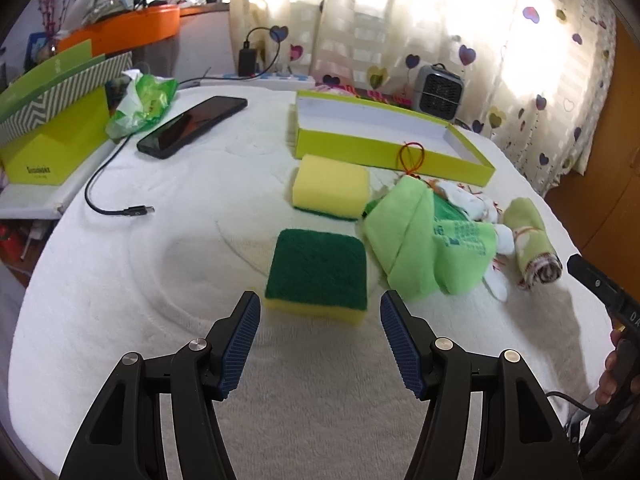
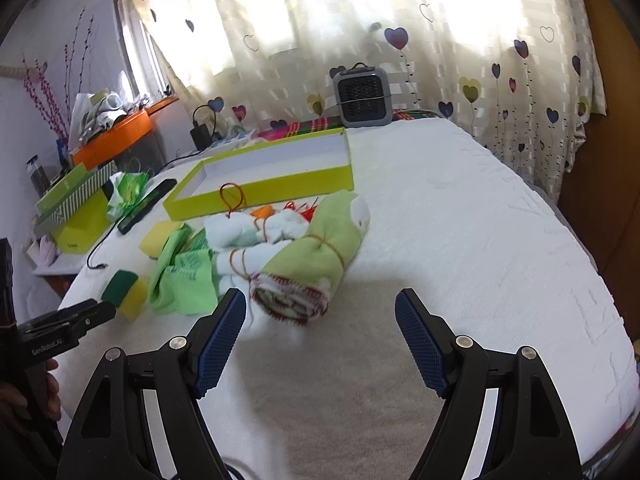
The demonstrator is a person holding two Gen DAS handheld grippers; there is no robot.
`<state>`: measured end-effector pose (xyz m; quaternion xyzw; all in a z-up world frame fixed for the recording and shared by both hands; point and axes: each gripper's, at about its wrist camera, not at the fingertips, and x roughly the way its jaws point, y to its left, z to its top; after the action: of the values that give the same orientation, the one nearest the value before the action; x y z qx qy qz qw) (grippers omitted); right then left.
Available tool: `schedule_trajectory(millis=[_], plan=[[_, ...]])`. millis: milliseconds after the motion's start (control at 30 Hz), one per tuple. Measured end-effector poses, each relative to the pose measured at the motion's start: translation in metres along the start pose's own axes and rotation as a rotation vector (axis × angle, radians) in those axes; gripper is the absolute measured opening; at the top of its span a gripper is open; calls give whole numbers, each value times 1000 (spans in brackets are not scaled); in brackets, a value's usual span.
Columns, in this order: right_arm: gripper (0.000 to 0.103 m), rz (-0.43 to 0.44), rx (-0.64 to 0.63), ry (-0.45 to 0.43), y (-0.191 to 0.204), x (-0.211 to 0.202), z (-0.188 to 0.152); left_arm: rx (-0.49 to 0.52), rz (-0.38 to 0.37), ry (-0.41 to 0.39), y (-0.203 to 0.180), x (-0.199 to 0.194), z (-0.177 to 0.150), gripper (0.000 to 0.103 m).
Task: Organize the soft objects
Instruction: 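Grasp the rolled green towel with the right gripper while the left gripper grasps the green-yellow sponge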
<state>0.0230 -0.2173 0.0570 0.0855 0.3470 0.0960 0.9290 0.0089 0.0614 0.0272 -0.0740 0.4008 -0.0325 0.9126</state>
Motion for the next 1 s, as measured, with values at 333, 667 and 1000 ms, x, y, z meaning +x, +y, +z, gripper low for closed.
schedule_trajectory(millis=[333,667,1000], plan=[[78,5,36,40,-5,28,17,10,21,38,2,22,10,62],[78,17,74,103,-9,54,20,3,6,54,6,34,17,62],[60,96,140,134,-20,63,22,-22,-8,41,9,37,23,57]])
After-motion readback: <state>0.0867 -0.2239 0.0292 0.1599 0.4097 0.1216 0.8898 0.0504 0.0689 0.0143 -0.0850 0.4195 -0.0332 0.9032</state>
